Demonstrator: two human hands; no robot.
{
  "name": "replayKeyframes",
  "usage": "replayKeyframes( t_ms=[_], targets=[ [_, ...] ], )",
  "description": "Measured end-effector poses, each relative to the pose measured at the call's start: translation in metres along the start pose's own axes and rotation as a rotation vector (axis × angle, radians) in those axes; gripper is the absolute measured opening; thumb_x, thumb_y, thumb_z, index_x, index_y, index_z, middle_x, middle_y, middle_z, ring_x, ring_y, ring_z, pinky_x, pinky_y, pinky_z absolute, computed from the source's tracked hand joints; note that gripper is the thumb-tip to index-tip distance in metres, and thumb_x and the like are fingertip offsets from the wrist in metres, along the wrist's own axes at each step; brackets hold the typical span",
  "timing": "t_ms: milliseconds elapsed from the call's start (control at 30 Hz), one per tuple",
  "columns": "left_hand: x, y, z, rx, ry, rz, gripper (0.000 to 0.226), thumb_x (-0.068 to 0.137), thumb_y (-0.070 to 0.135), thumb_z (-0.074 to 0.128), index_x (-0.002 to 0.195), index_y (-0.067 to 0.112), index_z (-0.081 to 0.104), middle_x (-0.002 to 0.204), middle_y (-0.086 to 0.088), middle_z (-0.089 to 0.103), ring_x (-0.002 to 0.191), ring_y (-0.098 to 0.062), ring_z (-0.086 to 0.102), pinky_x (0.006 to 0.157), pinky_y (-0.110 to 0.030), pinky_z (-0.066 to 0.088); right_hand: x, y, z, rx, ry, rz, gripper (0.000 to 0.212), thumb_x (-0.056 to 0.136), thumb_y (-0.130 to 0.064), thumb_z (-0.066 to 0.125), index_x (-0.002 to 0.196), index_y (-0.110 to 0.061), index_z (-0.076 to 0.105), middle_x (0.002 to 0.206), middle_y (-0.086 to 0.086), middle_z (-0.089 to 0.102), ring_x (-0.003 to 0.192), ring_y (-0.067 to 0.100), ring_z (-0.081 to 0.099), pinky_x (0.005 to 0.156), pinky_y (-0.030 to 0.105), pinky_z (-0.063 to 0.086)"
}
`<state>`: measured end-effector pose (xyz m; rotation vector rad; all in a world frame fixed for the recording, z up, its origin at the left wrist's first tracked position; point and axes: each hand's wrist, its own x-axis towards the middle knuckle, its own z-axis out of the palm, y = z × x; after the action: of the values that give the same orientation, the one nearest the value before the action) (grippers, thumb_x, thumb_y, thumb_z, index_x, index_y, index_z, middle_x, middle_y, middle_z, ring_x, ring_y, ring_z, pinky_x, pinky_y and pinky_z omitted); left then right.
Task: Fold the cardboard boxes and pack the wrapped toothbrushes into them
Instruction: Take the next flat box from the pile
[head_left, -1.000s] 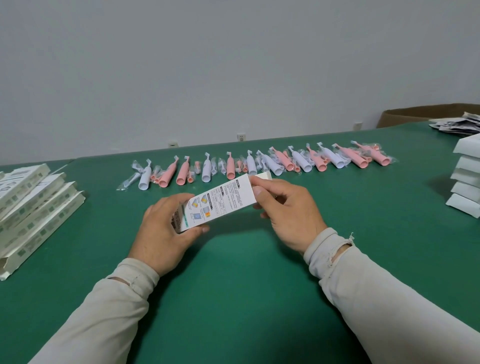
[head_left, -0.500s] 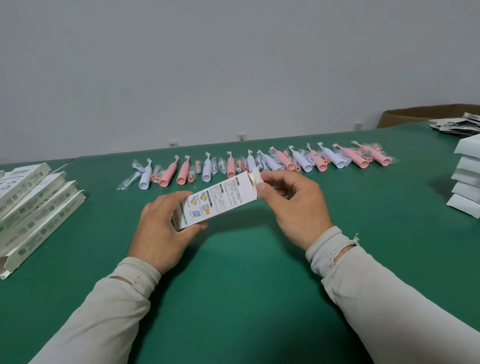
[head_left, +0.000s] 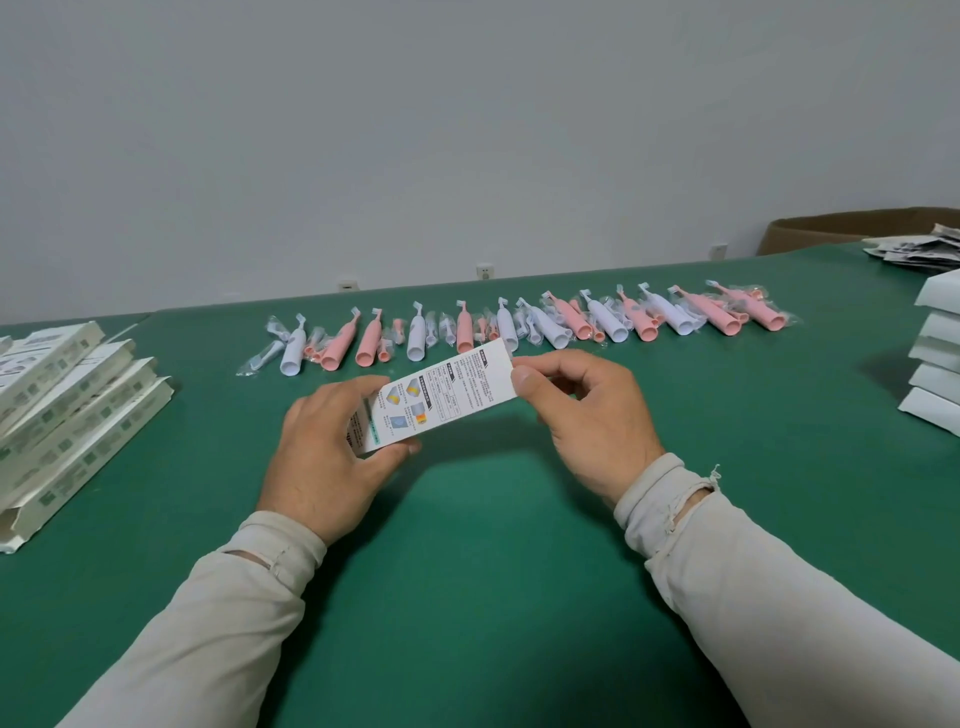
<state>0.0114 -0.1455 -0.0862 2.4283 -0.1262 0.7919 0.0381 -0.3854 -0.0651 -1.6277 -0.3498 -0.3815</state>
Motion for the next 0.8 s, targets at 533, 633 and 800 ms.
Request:
replayKeyframes(
  t_ms=[533, 633, 800],
  targets=[
    [-0.011, 0.035, 0.023, -0.402, -0.148, -0.156, 0.052, 0.080, 0.021, 0.081, 0.121, 0.037, 0.053, 0.111, 0.027, 0.061, 0.099, 0.019, 0.057, 0.085, -0.010, 0.042, -0.003, -0.005, -0.004, -0.556, 0.057, 0.042, 0.068, 0.091, -0.025, 0.060, 0.150, -0.035, 0.028, 0.149, -0.009, 0.032, 0.106, 0.023, 0.062, 0.097, 0.042, 0.051],
    [-0.010, 0.044, 0.021, -0.487, -0.119, -0.232, 0.048, 0.079, 0.026, 0.081, 0.119, 0.031, 0.055, 0.105, 0.020, 0.066, 0.092, 0.018, 0.060, 0.072, -0.011, 0.046, -0.017, -0.024, -0.002, -0.823, -0.295, -0.331, 0.068, 0.086, -0.010, 0.059, 0.148, -0.026, 0.039, 0.153, -0.004, 0.031, 0.127, 0.024, 0.049, 0.104, 0.043, 0.047],
    [-0.009, 0.072, 0.010, -0.689, -0.186, -0.290, 0.043, 0.079, 0.015, 0.080, 0.114, 0.027, 0.058, 0.107, 0.004, 0.073, 0.096, -0.015, 0.070, 0.085, -0.035, 0.053, -0.035, -0.051, 0.002, -1.089, -0.450, -0.556, 0.046, 0.093, -0.015, 0.059, 0.138, -0.018, 0.053, 0.142, 0.009, 0.048, 0.115, 0.034, 0.053, 0.083, 0.045, 0.052]
  ],
)
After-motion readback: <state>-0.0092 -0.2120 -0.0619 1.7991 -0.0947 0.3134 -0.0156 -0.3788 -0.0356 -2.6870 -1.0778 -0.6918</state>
